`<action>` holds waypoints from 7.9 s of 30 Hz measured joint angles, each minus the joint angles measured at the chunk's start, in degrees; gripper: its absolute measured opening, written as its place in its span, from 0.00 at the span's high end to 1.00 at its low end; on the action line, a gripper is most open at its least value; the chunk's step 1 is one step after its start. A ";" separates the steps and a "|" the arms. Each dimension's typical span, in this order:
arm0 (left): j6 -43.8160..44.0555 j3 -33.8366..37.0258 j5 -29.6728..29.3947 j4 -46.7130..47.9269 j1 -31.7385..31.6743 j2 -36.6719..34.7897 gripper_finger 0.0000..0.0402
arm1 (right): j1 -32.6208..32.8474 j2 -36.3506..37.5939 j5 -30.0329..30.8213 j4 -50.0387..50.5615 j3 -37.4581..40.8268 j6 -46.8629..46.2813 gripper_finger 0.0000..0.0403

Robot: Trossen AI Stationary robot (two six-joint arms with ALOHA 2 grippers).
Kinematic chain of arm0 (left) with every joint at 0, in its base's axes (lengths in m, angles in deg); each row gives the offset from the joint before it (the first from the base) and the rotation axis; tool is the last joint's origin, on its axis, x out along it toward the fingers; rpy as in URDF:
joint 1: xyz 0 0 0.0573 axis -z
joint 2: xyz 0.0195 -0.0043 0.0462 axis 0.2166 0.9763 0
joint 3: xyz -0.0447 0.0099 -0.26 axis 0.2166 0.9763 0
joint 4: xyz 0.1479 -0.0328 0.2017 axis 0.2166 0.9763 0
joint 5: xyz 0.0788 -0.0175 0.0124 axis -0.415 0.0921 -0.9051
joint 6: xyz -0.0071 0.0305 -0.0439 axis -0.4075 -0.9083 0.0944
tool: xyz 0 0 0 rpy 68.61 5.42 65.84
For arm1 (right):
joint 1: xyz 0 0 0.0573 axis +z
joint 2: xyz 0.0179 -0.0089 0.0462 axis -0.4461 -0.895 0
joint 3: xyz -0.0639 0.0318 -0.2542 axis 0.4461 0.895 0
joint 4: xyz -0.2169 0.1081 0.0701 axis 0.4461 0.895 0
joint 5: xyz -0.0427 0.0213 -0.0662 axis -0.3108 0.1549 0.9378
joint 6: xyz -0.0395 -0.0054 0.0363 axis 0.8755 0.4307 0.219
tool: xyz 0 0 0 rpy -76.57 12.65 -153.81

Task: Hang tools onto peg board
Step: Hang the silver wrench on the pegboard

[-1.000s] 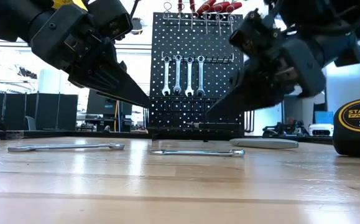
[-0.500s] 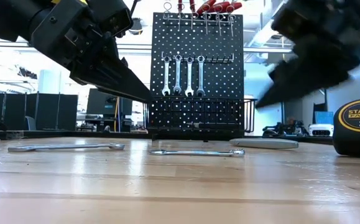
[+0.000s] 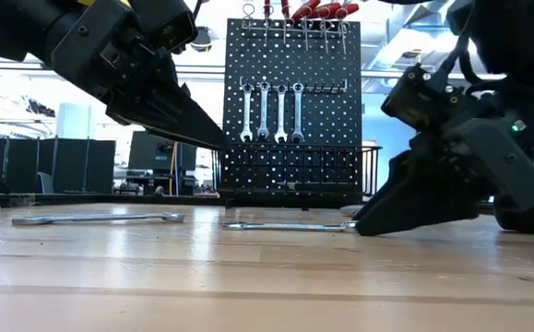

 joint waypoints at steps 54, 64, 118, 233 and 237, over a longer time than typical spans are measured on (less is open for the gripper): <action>-2.97 -2.54 9.71 2.50 -6.00 11.87 0.69 | -0.44 2.11 -6.53 -1.06 0.15 3.76 0.93; -3.68 -2.43 10.03 1.52 -5.99 12.02 0.77 | -3.00 1.94 -6.21 -2.42 -4.51 6.96 0.99; -3.24 -13.05 45.72 22.74 -20.33 8.56 0.56 | -4.03 -0.15 -8.30 4.68 -5.75 1.99 0.99; -9.54 13.38 4.03 -40.18 -3.65 -3.76 0.71 | -38.73 36.31 -19.09 34.02 -17.64 5.51 0.97; -9.47 13.38 4.07 -39.60 -3.61 -3.76 0.71 | -48.00 34.33 -28.02 31.48 -17.66 4.43 0.97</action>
